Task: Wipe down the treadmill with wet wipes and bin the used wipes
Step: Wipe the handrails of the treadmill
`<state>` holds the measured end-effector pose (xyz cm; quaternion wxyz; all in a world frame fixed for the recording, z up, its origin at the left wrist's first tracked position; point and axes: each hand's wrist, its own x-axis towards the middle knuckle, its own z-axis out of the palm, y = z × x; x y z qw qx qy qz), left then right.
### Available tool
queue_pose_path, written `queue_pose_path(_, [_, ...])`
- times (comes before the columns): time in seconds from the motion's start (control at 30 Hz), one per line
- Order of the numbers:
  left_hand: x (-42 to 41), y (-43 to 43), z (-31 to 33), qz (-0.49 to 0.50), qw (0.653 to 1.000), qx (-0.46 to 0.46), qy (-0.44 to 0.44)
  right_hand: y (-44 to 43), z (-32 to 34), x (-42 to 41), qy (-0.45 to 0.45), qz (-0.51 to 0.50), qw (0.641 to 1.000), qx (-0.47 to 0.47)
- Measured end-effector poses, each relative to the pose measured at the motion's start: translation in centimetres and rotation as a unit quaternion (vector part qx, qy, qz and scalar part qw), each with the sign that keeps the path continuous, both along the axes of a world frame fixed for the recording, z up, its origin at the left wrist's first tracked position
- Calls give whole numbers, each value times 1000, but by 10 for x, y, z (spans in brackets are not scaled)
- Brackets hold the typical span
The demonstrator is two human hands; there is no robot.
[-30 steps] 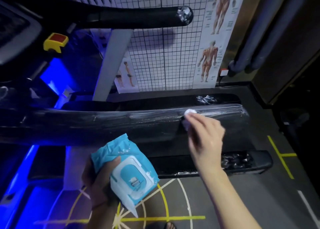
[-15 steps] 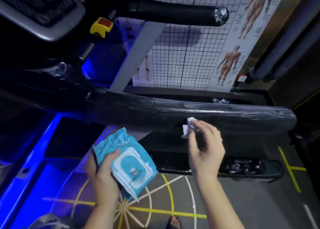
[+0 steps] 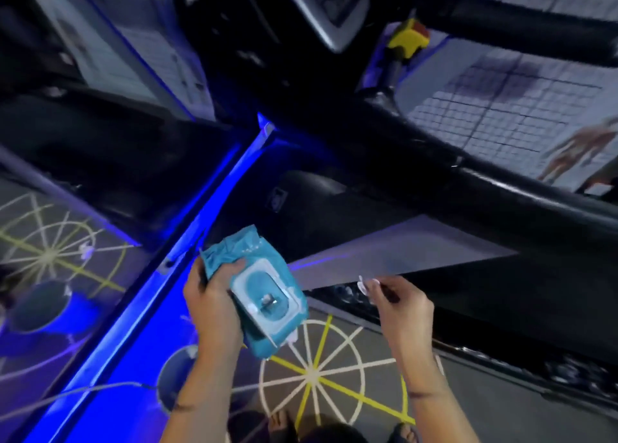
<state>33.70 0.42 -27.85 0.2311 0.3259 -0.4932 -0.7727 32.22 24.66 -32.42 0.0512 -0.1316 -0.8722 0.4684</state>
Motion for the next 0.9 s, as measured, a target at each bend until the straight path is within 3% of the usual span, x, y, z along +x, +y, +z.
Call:
queue_pose_path(0.2, [20, -123, -8, 103, 994, 8, -29, -96, -22, 11, -109, 48, 993, 15])
queue_pose_path(0.3, [27, -146, -13, 95, 995, 12, -38, -119, -24, 10, -139, 45, 989, -4])
queue_pose_path(0.4, [30, -149, -11, 63, 997, 22, -33, -135, -11, 6, -133, 35, 988, -74])
queue_pose_path(0.57, [21, -138, -2, 10, 998, 48, -26, -158, 31, -2, -78, -2, 958, -276])
queue_pose_path(0.77, [1, -112, 24, -65, 996, 61, 17, -153, 69, -25, -26, 20, 916, -400])
queue_pose_path(0.9, [-18, -93, 36, -93, 992, 81, 22, -136, 92, -29, 11, 24, 905, -424])
